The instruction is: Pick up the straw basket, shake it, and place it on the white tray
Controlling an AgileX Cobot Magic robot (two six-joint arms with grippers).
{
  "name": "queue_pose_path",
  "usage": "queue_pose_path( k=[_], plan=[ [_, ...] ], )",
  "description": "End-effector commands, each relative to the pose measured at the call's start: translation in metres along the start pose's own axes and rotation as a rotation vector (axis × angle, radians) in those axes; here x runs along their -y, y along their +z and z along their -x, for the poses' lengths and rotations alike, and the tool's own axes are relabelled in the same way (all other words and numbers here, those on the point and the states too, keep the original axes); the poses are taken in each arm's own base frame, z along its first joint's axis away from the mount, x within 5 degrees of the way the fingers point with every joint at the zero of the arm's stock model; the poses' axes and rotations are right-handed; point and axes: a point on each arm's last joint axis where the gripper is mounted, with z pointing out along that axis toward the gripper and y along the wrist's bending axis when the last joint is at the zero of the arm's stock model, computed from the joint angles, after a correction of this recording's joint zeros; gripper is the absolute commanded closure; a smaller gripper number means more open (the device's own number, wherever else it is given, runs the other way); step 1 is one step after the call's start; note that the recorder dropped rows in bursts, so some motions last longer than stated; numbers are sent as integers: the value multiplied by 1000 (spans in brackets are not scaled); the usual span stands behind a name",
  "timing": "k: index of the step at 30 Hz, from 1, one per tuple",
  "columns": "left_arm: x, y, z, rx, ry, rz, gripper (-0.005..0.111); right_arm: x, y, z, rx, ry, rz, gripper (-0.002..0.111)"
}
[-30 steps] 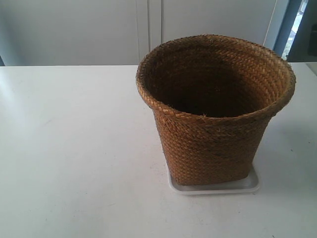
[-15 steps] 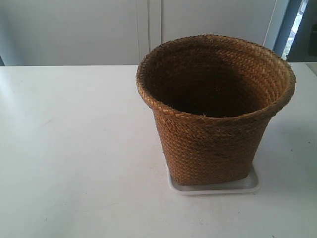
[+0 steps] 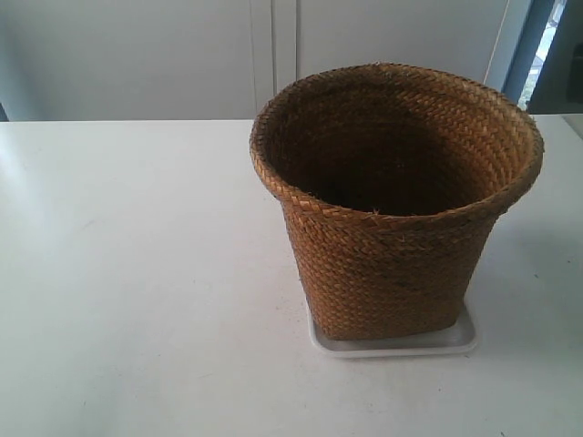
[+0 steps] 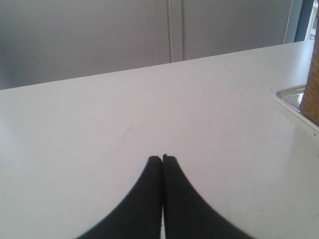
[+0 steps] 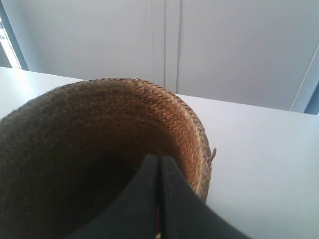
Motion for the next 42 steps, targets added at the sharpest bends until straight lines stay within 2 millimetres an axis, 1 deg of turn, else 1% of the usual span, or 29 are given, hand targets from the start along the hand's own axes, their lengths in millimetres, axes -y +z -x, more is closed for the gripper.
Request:
queue_pose_path(
  k=[1,7,9,11,12,16,19,27,31,35,42],
  plan=[
    [0,0,-6,-41,42,4,106,2,-1,-1,3,-4,-11,108],
    [0,0,-10,-93,69,2,106,2,-1,-1,2,-8,-11,108],
    [0,-1,-17,-170,68,1,106,2,-1,-1,2,-13,-11,108],
    [-1,-1,-22,-206,79,1,106,2,-1,-1,2,-9,-11,108],
    [-1,0,-24,-208,82,2,106,2,-1,-1,2,-9,-11,108],
    [1,6,-41,-200,67,-3,106,2,-1,-1,2,-9,-11,108],
    [1,8,-35,-111,85,-3,106,2,-1,-1,2,-7,-11,108],
    [1,8,-34,-99,85,-3,106,2,-1,-1,2,-7,-11,108],
    [1,6,-47,-237,88,-5,106,2,-1,-1,2,-7,-11,108],
    [1,6,-46,-233,162,-9,106,2,-1,-1,2,-7,-11,108],
    [1,6,-46,-231,162,-9,106,2,-1,-1,4,-7,-11,108]
  ],
)
